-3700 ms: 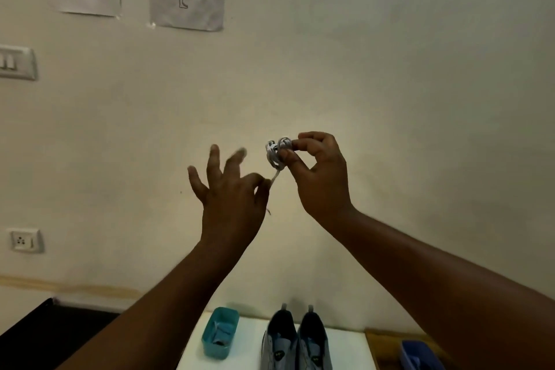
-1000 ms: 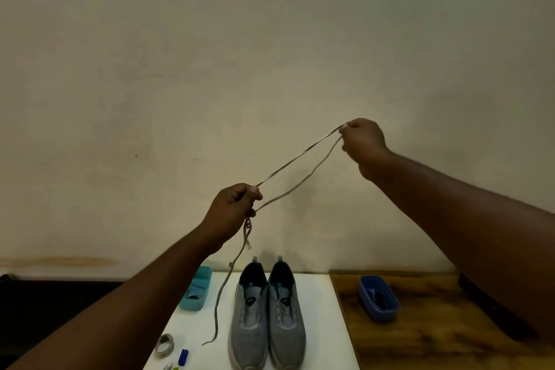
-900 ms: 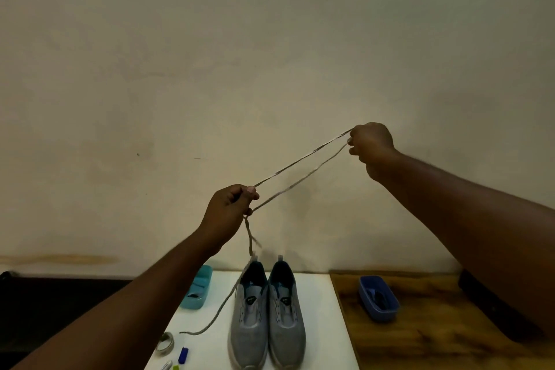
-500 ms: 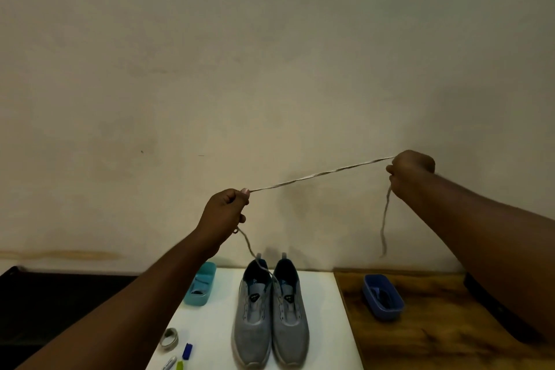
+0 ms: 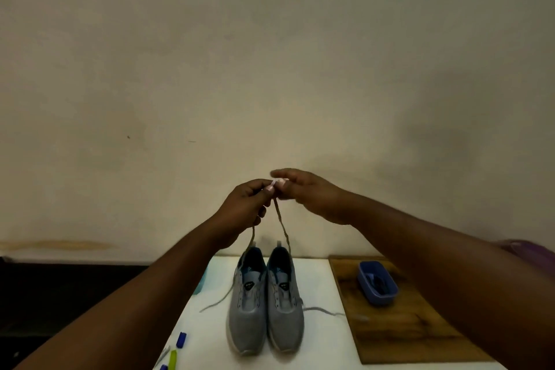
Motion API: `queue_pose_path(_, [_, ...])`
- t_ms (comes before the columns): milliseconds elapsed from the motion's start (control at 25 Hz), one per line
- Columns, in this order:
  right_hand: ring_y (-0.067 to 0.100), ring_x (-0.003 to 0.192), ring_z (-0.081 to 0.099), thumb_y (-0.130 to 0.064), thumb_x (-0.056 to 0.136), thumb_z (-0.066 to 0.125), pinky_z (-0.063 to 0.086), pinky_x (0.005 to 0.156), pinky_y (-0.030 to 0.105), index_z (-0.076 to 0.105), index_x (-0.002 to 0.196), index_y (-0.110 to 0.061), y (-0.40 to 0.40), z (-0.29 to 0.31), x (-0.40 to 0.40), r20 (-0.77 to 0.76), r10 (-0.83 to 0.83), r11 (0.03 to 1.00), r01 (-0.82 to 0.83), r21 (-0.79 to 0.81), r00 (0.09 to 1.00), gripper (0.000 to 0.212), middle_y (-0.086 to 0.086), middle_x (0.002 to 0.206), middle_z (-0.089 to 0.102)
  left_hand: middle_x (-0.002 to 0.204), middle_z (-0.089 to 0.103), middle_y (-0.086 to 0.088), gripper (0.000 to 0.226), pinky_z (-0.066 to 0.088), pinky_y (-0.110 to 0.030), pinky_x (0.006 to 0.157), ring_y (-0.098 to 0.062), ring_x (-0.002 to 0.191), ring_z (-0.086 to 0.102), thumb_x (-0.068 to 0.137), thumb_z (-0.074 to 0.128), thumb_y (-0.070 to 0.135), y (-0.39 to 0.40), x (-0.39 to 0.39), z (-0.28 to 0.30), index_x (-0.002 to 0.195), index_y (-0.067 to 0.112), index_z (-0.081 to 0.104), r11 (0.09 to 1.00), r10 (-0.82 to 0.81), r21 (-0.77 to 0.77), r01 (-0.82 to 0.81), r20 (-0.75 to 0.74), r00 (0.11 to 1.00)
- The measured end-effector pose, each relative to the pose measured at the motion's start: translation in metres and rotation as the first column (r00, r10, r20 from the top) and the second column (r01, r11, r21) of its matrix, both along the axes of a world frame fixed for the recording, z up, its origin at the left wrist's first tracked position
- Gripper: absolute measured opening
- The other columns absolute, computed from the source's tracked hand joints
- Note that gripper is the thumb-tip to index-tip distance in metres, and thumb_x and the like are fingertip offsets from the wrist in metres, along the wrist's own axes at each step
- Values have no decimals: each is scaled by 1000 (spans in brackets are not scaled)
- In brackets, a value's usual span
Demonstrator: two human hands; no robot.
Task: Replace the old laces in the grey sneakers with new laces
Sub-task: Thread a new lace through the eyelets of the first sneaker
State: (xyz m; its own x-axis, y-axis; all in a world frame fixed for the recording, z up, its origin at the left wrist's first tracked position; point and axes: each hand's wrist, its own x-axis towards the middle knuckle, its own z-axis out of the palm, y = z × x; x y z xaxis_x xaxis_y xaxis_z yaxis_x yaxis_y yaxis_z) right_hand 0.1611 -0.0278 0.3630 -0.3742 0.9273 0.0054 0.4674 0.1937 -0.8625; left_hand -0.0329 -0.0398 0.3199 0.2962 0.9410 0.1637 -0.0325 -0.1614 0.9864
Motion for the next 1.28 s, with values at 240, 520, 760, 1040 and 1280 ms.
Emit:
queue_pose_path(240, [19, 79, 62, -19, 105, 50, 48, 60, 21, 72, 95, -12, 20, -7, 23, -51, -464, 852, 461, 247, 885, 25, -3, 85, 65, 71, 54, 2, 22, 28, -23, 50, -11, 53, 38, 106, 51, 23, 0, -14, -37, 109, 17, 73, 994, 2, -106, -8, -60, 998])
queue_pose_path(520, [28, 104, 64, -21, 102, 51, 47, 84, 32, 68, 101, -21, 36, -36, 78, -9, -827, 539, 797, 271, 562, 17, 5, 114, 68, 67, 56, 7, 27, 34, -16, 49, -3, 50, 43, 106, 51, 26, -9, -32, -80, 96, 19, 75, 993, 80, -66, -98, -237, 968])
queue_pose_path(760, [12, 113, 64, -33, 107, 50, 52, 99, 33, 62, 135, -27, -14, -101, -1, 175, -67, 982, 35, 184, 982, 31, -4, 123, 69, 60, 51, 5, 28, 35, -19, 45, -8, 49, 42, 105, 53, 28, -16, -1, -91, 94, 9, 71, 989, -2, -146, -25, -182, 983])
queue_pose_path(1040, [9, 73, 58, -32, 104, 54, 48, 68, 35, 63, 87, -28, -9, -201, 6, 338, -296, 939, 207, 274, 893, 19, -9, 78, 63, 71, 55, 0, 25, 36, -19, 48, -10, 57, 47, 102, 58, 32, -30, -23, -172, 94, 15, 75, 919, 63, -360, -159, -265, 962])
queue_pose_path(1280, [18, 97, 63, -29, 100, 54, 51, 83, 31, 64, 116, -22, -31, -300, -13, 633, -528, 847, 308, 433, 566, 20, 0, 112, 66, 83, 68, -11, 26, 44, -29, 66, -19, 71, 58, 96, 65, 28, -33, -8, -245, 91, 3, 74, 814, 229, -433, -387, -373, 899])
